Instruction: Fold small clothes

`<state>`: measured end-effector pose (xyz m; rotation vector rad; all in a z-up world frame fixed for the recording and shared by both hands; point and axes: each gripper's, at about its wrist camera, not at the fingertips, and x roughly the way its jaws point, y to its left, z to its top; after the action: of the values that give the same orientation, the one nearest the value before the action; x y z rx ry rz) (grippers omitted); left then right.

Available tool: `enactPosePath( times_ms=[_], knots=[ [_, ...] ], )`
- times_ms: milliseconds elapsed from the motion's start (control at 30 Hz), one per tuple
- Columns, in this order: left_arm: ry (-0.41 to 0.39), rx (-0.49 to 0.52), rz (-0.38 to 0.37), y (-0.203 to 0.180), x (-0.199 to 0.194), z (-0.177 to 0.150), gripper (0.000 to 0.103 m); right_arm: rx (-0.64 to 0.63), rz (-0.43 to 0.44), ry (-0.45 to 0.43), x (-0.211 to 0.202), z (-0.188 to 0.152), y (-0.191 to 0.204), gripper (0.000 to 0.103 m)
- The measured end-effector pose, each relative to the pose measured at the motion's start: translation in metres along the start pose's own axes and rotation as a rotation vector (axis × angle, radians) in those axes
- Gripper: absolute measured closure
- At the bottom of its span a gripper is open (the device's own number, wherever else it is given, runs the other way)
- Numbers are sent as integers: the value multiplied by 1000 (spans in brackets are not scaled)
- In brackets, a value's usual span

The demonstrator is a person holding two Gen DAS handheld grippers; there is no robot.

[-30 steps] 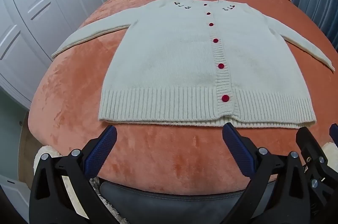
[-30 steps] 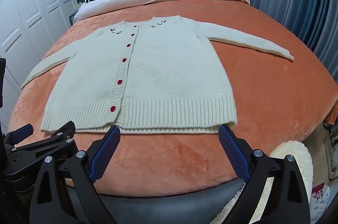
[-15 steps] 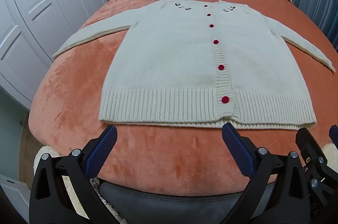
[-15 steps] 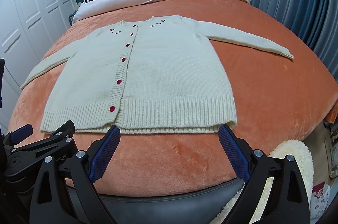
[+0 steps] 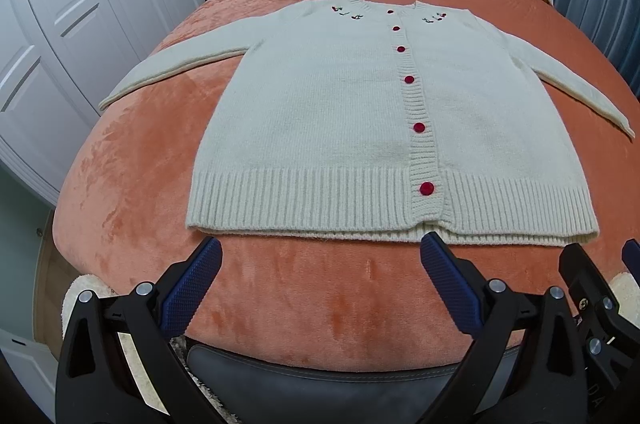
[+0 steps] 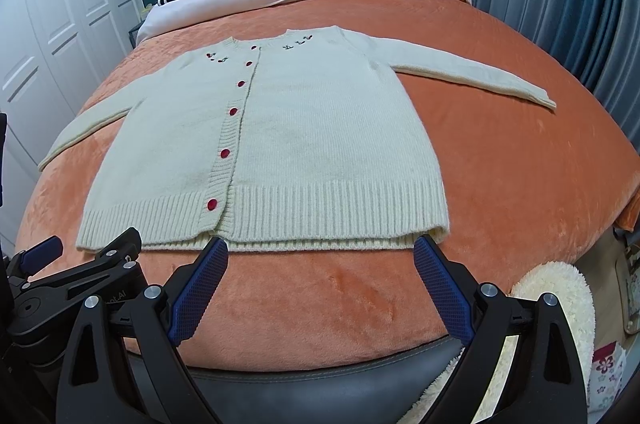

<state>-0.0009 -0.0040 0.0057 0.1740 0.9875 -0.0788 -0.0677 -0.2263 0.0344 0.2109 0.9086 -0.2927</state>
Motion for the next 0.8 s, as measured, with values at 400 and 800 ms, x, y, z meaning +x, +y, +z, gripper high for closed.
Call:
enactPosePath(
  times_ms=[400, 800],
  knots=[
    [-2, -2, -2, 0, 0, 0, 6, 2, -2, 0, 0, 0, 0, 11],
    [-5, -4, 0, -1, 0, 1, 6, 2, -1, 0, 0, 0, 0, 11]
  ],
)
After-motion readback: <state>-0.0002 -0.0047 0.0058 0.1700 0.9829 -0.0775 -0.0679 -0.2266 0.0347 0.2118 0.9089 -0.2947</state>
